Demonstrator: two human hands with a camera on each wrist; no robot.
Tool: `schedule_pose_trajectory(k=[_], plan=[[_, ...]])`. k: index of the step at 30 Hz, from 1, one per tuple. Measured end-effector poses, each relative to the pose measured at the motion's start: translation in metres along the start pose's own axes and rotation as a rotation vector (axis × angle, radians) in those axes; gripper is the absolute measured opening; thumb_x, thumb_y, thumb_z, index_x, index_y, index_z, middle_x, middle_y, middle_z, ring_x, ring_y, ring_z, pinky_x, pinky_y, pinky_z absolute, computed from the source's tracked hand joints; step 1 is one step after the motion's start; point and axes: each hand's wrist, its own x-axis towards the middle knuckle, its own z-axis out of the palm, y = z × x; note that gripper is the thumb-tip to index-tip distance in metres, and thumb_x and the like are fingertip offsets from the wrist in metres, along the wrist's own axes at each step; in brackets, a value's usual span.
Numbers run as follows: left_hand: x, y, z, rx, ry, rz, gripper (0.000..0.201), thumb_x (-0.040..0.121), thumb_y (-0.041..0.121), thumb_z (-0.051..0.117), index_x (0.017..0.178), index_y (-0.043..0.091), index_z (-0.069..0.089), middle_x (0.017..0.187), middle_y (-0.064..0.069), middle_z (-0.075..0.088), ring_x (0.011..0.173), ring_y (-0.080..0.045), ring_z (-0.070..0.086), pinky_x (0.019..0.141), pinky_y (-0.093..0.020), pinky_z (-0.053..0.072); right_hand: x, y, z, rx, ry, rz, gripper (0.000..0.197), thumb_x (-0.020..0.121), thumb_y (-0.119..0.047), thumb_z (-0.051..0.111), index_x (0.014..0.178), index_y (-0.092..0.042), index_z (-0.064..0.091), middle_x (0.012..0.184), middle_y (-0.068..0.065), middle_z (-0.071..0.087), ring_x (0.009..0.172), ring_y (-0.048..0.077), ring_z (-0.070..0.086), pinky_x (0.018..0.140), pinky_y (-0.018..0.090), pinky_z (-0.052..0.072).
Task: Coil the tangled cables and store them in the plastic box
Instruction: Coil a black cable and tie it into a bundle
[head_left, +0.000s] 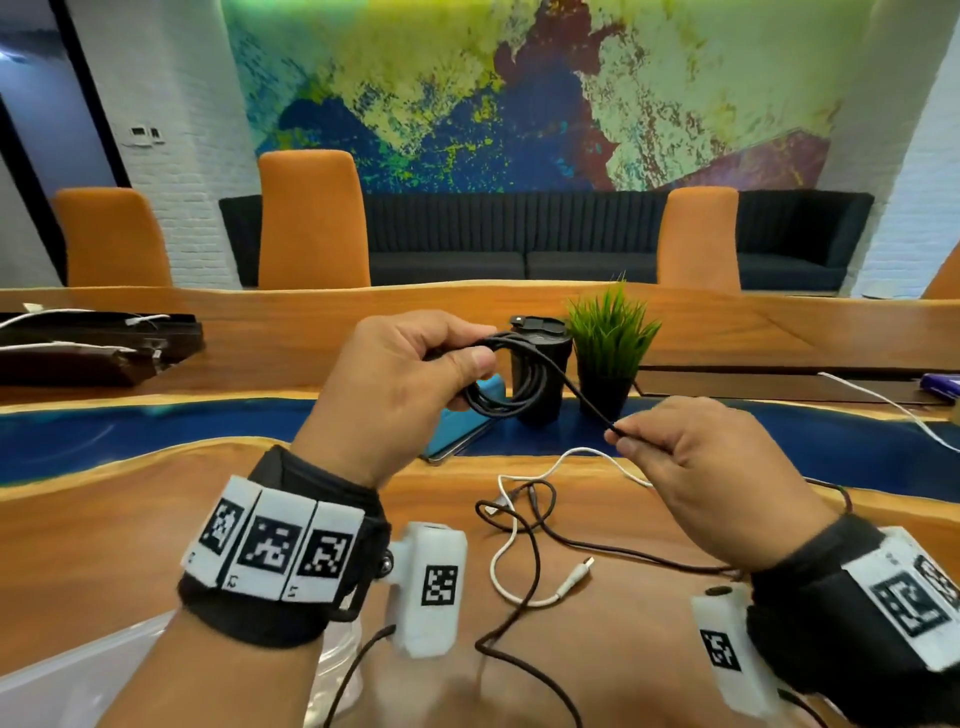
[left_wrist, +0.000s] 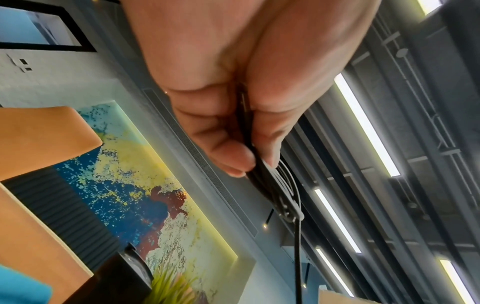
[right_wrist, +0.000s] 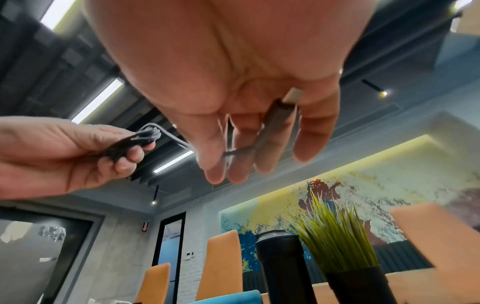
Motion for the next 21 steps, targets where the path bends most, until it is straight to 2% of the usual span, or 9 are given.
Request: schedule_pose_trajectory(k=[2, 4, 6, 7, 9, 10, 12, 18, 21], plan=[[-0.003, 0.002, 0.006, 0.023, -0.053, 0.017, 0.019, 0.090, 0.005, 0.068, 0.102, 0.019, 0.076, 0.086, -0.002, 0.076, 0.075, -0.014, 0.070, 0.063, -0.023, 0.056, 0.001, -0.001, -0.001, -0.084, 0.042, -0.016, 0.017, 0.093, -0.031, 0.058, 0.097, -0.032, 0.075, 0.083, -0.011, 0.058, 0.086, 0.015, 0.052, 0.073, 0.040, 0.048], [-0.007, 0.007, 0.015, 0.002, -0.096, 0.028, 0.018, 0.090, 0.005, 0.068, 0.101, 0.018, 0.076, 0.083, 0.000, 0.076, 0.071, -0.006, 0.068, 0.062, -0.019, 0.053, 0.001, 0.000, -0.002, 0.014, 0.143, -0.001, 0.014, 0.091, -0.027, 0.063, 0.097, -0.028, 0.076, 0.085, -0.008, 0.061, 0.083, 0.013, 0.056, 0.071, 0.030, 0.049], [-0.010, 0.012, 0.022, -0.048, -0.125, 0.046, 0.018, 0.090, 0.004, 0.068, 0.095, 0.018, 0.076, 0.079, -0.001, 0.075, 0.067, -0.003, 0.066, 0.060, -0.018, 0.052, 0.004, -0.001, -0.005, 0.352, 0.284, 0.118, 0.011, 0.090, -0.018, 0.065, 0.092, -0.022, 0.075, 0.084, -0.002, 0.069, 0.076, 0.010, 0.064, 0.070, 0.021, 0.051], [-0.011, 0.014, 0.025, -0.064, -0.139, 0.058, 0.018, 0.090, 0.003, 0.067, 0.093, 0.019, 0.076, 0.080, -0.003, 0.076, 0.067, -0.003, 0.066, 0.060, -0.019, 0.053, 0.006, -0.002, -0.006, 0.624, 0.314, 0.199, 0.010, 0.091, -0.014, 0.064, 0.090, -0.018, 0.073, 0.081, 0.003, 0.070, 0.072, 0.011, 0.066, 0.067, 0.022, 0.054], [-0.014, 0.016, 0.030, -0.096, -0.177, 0.067, 0.018, 0.090, 0.003, 0.067, 0.092, 0.019, 0.075, 0.085, -0.008, 0.075, 0.069, -0.006, 0.067, 0.061, -0.021, 0.054, 0.008, -0.008, -0.010, 1.176, 0.289, 0.340, 0.010, 0.093, -0.007, 0.059, 0.088, -0.009, 0.068, 0.076, 0.007, 0.068, 0.067, 0.013, 0.068, 0.060, 0.025, 0.056], [-0.014, 0.017, 0.032, -0.111, -0.193, 0.064, 0.018, 0.090, 0.003, 0.066, 0.093, 0.018, 0.075, 0.086, -0.009, 0.075, 0.071, -0.008, 0.068, 0.061, -0.021, 0.055, 0.008, -0.011, -0.011, 1.377, 0.266, 0.389, 0.009, 0.094, -0.007, 0.057, 0.089, -0.007, 0.065, 0.075, 0.007, 0.067, 0.065, 0.013, 0.067, 0.058, 0.023, 0.057], [-0.016, 0.017, 0.036, -0.126, -0.211, 0.060, 0.017, 0.089, 0.003, 0.066, 0.096, 0.016, 0.074, 0.088, -0.011, 0.075, 0.074, -0.010, 0.070, 0.062, -0.021, 0.054, 0.007, -0.014, -0.012, 1.610, 0.215, 0.446, 0.009, 0.095, -0.007, 0.054, 0.093, -0.005, 0.062, 0.074, 0.007, 0.066, 0.064, 0.012, 0.067, 0.057, 0.022, 0.057], [-0.014, 0.015, 0.031, -0.166, -0.177, 0.074, 0.018, 0.089, 0.003, 0.064, 0.097, 0.016, 0.074, 0.086, -0.008, 0.076, 0.073, -0.007, 0.070, 0.061, -0.018, 0.054, 0.007, -0.012, -0.008, 1.691, 0.129, 0.450, 0.014, 0.096, -0.009, 0.051, 0.096, -0.006, 0.064, 0.075, 0.006, 0.066, 0.062, 0.010, 0.066, 0.054, 0.021, 0.056], [-0.014, 0.013, 0.032, -0.248, -0.180, 0.044, 0.016, 0.084, 0.011, 0.065, 0.094, 0.019, 0.074, 0.086, -0.009, 0.075, 0.076, -0.013, 0.071, 0.065, -0.024, 0.058, 0.006, -0.012, -0.008, 1.729, 0.078, 0.417, 0.013, 0.093, -0.009, 0.053, 0.097, -0.006, 0.065, 0.075, 0.007, 0.066, 0.061, 0.011, 0.064, 0.054, 0.022, 0.056]])
